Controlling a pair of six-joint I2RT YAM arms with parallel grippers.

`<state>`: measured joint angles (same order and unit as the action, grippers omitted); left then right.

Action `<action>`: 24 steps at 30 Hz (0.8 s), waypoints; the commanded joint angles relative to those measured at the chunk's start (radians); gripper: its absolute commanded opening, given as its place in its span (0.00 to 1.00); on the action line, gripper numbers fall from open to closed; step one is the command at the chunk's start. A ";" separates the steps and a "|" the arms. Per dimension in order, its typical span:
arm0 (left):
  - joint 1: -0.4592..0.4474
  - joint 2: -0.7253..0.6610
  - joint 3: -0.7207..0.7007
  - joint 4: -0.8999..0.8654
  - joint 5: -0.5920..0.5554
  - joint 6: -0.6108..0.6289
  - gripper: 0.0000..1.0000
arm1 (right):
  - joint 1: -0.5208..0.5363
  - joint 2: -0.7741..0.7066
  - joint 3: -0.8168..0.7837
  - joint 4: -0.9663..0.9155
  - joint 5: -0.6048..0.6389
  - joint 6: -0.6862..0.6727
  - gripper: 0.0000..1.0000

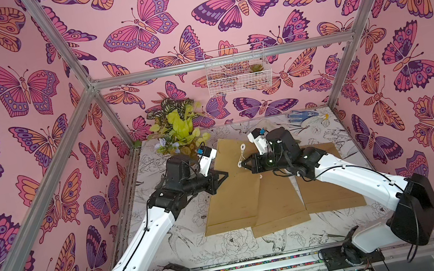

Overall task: Close the mouth of the file bag
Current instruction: Close the file bag.

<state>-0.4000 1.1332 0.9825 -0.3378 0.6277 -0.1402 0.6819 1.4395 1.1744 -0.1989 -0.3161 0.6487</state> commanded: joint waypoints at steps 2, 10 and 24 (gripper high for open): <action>-0.003 -0.026 -0.001 0.020 0.000 -0.005 0.00 | -0.017 -0.035 -0.033 0.048 -0.023 0.032 0.10; -0.002 -0.027 -0.001 0.017 0.000 -0.002 0.00 | -0.036 -0.034 -0.062 0.071 -0.043 0.058 0.10; -0.002 -0.071 0.005 0.019 0.057 -0.018 0.00 | -0.068 -0.023 -0.073 0.096 -0.088 0.120 0.00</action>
<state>-0.3996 1.1000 0.9825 -0.3386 0.6376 -0.1471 0.6239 1.4193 1.0916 -0.1055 -0.3859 0.7452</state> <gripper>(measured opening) 0.038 0.047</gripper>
